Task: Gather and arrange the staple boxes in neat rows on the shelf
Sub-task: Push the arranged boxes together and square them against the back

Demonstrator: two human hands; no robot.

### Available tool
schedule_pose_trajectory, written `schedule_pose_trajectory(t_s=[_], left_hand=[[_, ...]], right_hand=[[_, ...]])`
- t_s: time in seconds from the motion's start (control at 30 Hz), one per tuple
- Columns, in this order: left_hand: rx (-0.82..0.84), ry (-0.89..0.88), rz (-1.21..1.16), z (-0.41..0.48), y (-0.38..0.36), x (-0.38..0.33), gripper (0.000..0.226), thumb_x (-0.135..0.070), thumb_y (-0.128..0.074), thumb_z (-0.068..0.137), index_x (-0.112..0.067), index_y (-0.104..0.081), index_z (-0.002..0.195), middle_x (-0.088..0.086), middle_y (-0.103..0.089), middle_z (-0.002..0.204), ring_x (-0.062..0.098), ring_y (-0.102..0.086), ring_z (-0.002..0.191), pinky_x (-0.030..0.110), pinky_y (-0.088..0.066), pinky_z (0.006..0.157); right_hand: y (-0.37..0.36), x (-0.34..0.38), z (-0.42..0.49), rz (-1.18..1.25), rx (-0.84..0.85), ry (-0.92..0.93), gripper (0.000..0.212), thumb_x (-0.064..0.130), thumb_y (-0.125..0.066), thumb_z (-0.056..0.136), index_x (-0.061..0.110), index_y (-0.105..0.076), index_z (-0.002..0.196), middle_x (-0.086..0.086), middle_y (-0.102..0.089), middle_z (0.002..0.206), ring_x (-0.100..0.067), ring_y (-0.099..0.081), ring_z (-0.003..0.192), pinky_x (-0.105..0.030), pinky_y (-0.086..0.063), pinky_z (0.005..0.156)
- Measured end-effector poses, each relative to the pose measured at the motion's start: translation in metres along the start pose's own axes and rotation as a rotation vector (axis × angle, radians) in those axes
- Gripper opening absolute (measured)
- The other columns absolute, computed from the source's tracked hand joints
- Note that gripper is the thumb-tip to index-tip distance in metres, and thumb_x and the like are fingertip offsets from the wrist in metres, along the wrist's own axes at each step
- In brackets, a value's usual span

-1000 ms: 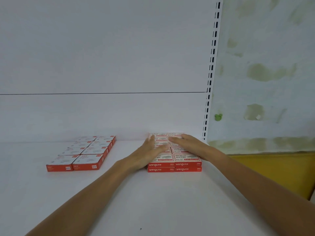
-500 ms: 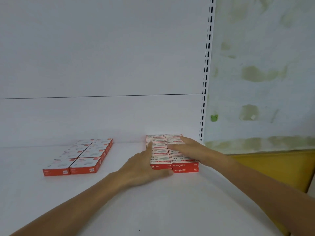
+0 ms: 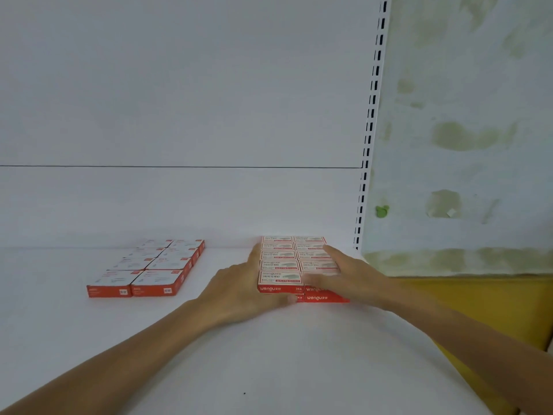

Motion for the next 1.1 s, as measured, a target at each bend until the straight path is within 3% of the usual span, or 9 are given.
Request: schedule_pose_trajectory(t_s=[0.17, 0.27, 0.37, 0.57, 0.7, 0.77, 0.9, 1.0, 1.1], left_hand=[[-0.006, -0.022, 0.043, 0.004, -0.007, -0.001, 0.093, -0.071, -0.053, 0.072, -0.040, 0.001, 0.142, -0.015, -0.056, 0.129, 0.015, -0.056, 0.115, 0.030, -0.045, 0.093], [0.010, -0.049, 0.073, 0.010, -0.010, -0.001, 0.091, -0.069, -0.050, 0.076, -0.038, 0.003, 0.143, -0.014, -0.055, 0.130, 0.015, -0.056, 0.113, 0.031, -0.045, 0.094], [0.044, -0.054, 0.116, 0.016, -0.015, 0.004, 0.096, -0.076, -0.047, 0.072, -0.035, 0.001, 0.144, -0.007, -0.057, 0.127, 0.017, -0.056, 0.110, 0.036, -0.046, 0.094], [0.060, 0.030, 0.067, 0.021, -0.014, 0.010, 0.094, -0.075, -0.054, 0.068, -0.044, -0.003, 0.140, -0.011, -0.053, 0.133, 0.019, -0.053, 0.118, 0.034, -0.044, 0.097], [0.085, 0.027, 0.089, 0.023, -0.013, 0.007, 0.105, -0.074, -0.057, 0.067, -0.032, -0.003, 0.146, -0.008, -0.046, 0.139, 0.017, -0.048, 0.123, 0.031, -0.039, 0.101], [0.087, 0.037, 0.108, 0.024, -0.012, 0.006, 0.111, -0.077, -0.056, 0.064, -0.029, 0.000, 0.147, -0.005, -0.046, 0.139, 0.018, -0.047, 0.123, 0.030, -0.038, 0.101], [0.110, 0.050, 0.074, 0.023, -0.013, 0.005, 0.101, -0.070, -0.059, 0.069, -0.034, -0.004, 0.146, -0.008, -0.046, 0.139, 0.018, -0.047, 0.123, 0.030, -0.038, 0.100], [0.194, 0.051, -0.002, 0.022, -0.016, 0.004, 0.102, -0.069, -0.056, 0.071, -0.030, 0.001, 0.147, -0.008, -0.042, 0.143, 0.016, -0.046, 0.124, 0.029, -0.035, 0.104], [0.198, 0.154, -0.217, 0.035, -0.014, 0.016, 0.086, -0.069, -0.032, 0.081, -0.026, 0.001, 0.148, -0.006, -0.046, 0.140, 0.015, -0.050, 0.119, 0.024, -0.032, 0.097]], right_hand=[[-0.006, 0.003, -0.013, -0.122, 0.013, 0.033, 0.074, 0.049, -0.073, 0.070, 0.043, -0.027, 0.128, 0.023, -0.043, 0.125, 0.002, -0.039, 0.105, -0.013, -0.029, 0.093], [-0.012, -0.003, -0.009, -0.292, 0.012, 0.024, 0.101, 0.066, -0.063, 0.069, 0.028, -0.011, 0.146, 0.011, -0.025, 0.146, -0.006, -0.035, 0.125, -0.023, -0.027, 0.107], [-0.015, -0.003, -0.005, -0.303, 0.035, 0.039, 0.099, 0.068, -0.052, 0.075, 0.027, 0.000, 0.148, 0.010, -0.014, 0.150, -0.011, -0.027, 0.136, -0.025, -0.024, 0.110], [-0.012, -0.004, 0.003, -0.226, 0.042, 0.021, 0.094, 0.060, -0.062, 0.075, 0.025, -0.012, 0.146, 0.006, -0.026, 0.144, -0.006, -0.035, 0.119, -0.018, -0.027, 0.101], [-0.008, -0.008, 0.010, -0.165, 0.026, -0.014, 0.099, 0.054, -0.072, 0.069, 0.022, -0.018, 0.145, 0.004, -0.035, 0.142, -0.009, -0.037, 0.127, -0.017, -0.027, 0.097], [-0.008, -0.007, 0.011, -0.162, 0.032, -0.005, 0.097, 0.051, -0.073, 0.070, 0.022, -0.019, 0.145, 0.007, -0.037, 0.139, -0.008, -0.039, 0.123, -0.015, -0.027, 0.094], [-0.008, -0.005, 0.011, -0.143, 0.073, 0.004, 0.092, 0.044, -0.073, 0.073, 0.019, -0.019, 0.145, 0.017, -0.036, 0.123, 0.001, -0.036, 0.107, -0.008, -0.025, 0.088], [-0.009, -0.009, 0.014, -0.061, 0.121, -0.028, 0.095, 0.055, -0.067, 0.072, 0.025, -0.015, 0.146, 0.014, -0.039, 0.139, -0.007, -0.042, 0.123, -0.017, -0.027, 0.104], [0.001, -0.018, 0.028, 0.104, 0.073, -0.067, 0.075, 0.066, -0.053, 0.072, 0.031, -0.033, 0.135, 0.011, -0.058, 0.125, -0.009, -0.058, 0.110, -0.029, -0.040, 0.103]])
Point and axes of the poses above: each hand's wrist, its own z-axis towards the middle knuckle, its own y-axis out of the back of the hand, x = y × z, the point moved 10 cm from there along z, towards the middle knuckle
